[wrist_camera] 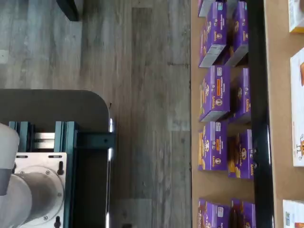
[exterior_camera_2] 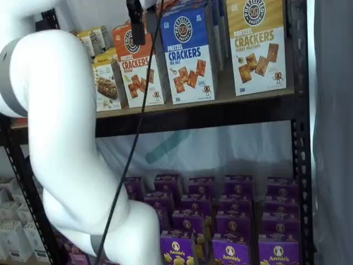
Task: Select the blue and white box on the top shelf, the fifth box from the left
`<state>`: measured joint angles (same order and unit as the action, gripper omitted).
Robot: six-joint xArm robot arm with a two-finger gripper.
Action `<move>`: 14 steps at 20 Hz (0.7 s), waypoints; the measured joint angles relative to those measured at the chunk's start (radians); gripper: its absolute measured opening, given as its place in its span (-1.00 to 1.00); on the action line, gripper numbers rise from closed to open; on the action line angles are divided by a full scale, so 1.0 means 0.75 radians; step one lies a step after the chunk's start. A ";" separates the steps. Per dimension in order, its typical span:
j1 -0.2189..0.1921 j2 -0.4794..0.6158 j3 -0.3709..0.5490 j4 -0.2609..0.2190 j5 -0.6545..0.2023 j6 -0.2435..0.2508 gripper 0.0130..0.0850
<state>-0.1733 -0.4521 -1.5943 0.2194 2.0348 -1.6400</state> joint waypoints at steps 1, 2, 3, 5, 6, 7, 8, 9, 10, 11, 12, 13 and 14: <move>0.014 0.003 -0.004 -0.023 0.003 0.003 1.00; 0.060 0.011 -0.014 -0.092 0.011 0.013 1.00; 0.085 0.015 -0.017 -0.127 0.014 0.021 1.00; 0.096 0.018 -0.018 -0.140 0.013 0.028 1.00; 0.096 0.019 -0.017 -0.137 0.011 0.030 1.00; 0.094 0.019 -0.014 -0.129 0.008 0.032 1.00; 0.091 0.018 -0.011 -0.119 0.004 0.033 1.00; 0.085 0.017 -0.009 -0.104 0.000 0.035 1.00; 0.077 0.012 -0.002 -0.086 -0.009 0.035 1.00; 0.060 0.004 0.008 -0.048 -0.024 0.036 1.00; 0.041 -0.003 0.018 -0.002 -0.040 0.039 1.00; 0.029 -0.009 0.027 0.031 -0.054 0.041 1.00; 0.018 -0.021 0.043 0.060 -0.080 0.043 1.00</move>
<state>-0.1600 -0.4678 -1.5618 0.2645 1.9750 -1.6078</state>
